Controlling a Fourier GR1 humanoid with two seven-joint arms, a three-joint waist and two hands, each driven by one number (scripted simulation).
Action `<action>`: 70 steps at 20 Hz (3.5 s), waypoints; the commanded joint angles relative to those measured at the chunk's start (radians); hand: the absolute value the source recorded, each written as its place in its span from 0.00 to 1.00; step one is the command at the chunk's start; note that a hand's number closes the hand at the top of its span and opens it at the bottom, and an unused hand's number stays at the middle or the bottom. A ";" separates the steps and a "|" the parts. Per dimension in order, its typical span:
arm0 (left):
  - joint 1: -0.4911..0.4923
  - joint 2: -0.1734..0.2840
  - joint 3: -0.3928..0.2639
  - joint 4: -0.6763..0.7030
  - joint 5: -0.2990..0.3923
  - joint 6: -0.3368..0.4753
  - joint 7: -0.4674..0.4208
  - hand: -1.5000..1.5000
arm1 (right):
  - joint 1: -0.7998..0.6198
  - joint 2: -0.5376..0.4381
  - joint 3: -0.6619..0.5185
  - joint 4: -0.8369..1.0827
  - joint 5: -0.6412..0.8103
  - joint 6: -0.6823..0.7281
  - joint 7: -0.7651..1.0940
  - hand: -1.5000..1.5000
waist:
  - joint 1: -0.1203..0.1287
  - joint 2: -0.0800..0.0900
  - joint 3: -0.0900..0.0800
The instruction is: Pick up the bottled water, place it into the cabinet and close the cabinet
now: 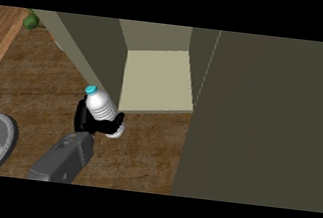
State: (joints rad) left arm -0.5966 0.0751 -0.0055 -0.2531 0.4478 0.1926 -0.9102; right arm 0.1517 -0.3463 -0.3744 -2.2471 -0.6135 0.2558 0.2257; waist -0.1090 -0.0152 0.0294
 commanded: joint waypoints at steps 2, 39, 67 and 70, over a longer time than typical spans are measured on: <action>-0.270 -0.071 -0.015 -0.006 -0.004 0.136 0.148 1.00 | -0.006 -0.018 -0.018 0.027 -0.031 0.021 0.003 0.00 | -0.055 0.036 -0.029; -0.267 -0.047 -0.004 -0.008 0.042 0.165 0.042 0.00 | -0.053 -0.053 -0.047 0.125 -0.091 0.110 -0.036 0.00 | -0.100 0.048 -0.030; -0.254 -0.070 -0.069 0.017 0.036 -0.123 -0.002 1.00 | -0.009 -0.090 -0.074 0.063 -0.099 0.163 -0.018 0.00 | -0.011 0.011 -0.032; -0.224 -0.070 -0.063 0.011 0.058 -0.201 -0.006 1.00 | 0.010 -0.090 -0.054 0.039 -0.118 0.173 0.004 1.00 | 0.010 0.008 -0.032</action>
State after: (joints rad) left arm -0.6616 0.0915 -0.0660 -0.1284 0.4841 0.0931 -0.9495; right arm 0.1372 -0.4394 -0.4404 -2.1804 -0.7127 0.4154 0.2157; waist -0.0903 0.0026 0.0027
